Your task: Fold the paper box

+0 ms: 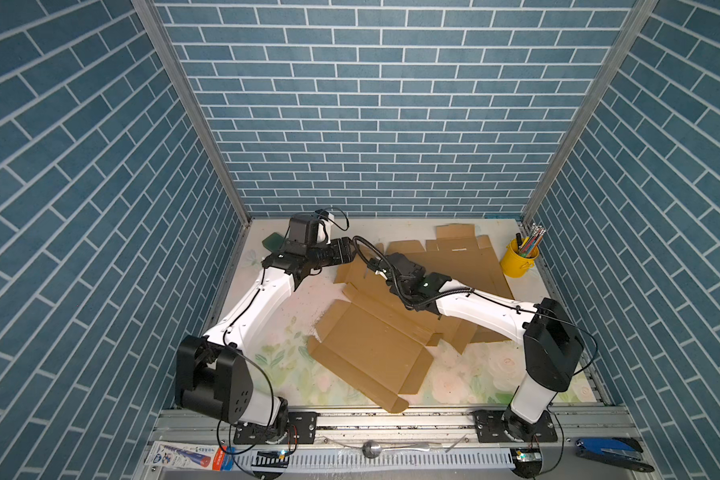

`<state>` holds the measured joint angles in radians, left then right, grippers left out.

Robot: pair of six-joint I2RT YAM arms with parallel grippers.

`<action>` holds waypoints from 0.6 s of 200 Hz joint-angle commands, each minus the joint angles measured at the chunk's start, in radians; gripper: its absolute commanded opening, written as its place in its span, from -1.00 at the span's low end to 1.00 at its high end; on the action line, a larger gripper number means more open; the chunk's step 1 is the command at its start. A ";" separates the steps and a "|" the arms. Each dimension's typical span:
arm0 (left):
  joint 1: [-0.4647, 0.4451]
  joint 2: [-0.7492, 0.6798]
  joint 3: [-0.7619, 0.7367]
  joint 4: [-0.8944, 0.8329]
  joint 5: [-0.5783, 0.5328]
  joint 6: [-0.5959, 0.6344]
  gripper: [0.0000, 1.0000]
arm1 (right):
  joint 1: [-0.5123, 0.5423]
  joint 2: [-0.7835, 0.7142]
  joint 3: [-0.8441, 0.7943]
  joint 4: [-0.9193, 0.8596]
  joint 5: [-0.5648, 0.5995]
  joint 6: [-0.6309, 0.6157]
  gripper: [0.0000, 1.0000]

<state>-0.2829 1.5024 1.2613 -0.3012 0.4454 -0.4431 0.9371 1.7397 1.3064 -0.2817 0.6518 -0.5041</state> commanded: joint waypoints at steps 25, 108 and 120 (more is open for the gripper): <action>-0.019 0.126 0.132 -0.071 0.083 0.079 0.69 | 0.020 -0.041 -0.044 0.089 0.046 -0.069 -1.00; -0.024 0.251 0.169 -0.047 0.161 0.071 0.56 | 0.034 -0.029 -0.062 0.146 0.063 -0.098 -1.00; -0.024 0.251 0.151 -0.032 0.183 0.061 0.54 | 0.035 -0.028 -0.065 0.152 0.072 -0.102 -1.00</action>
<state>-0.3008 1.7432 1.4117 -0.3370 0.5781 -0.3859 0.9649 1.7367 1.2690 -0.1822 0.6895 -0.5816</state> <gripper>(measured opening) 0.778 0.051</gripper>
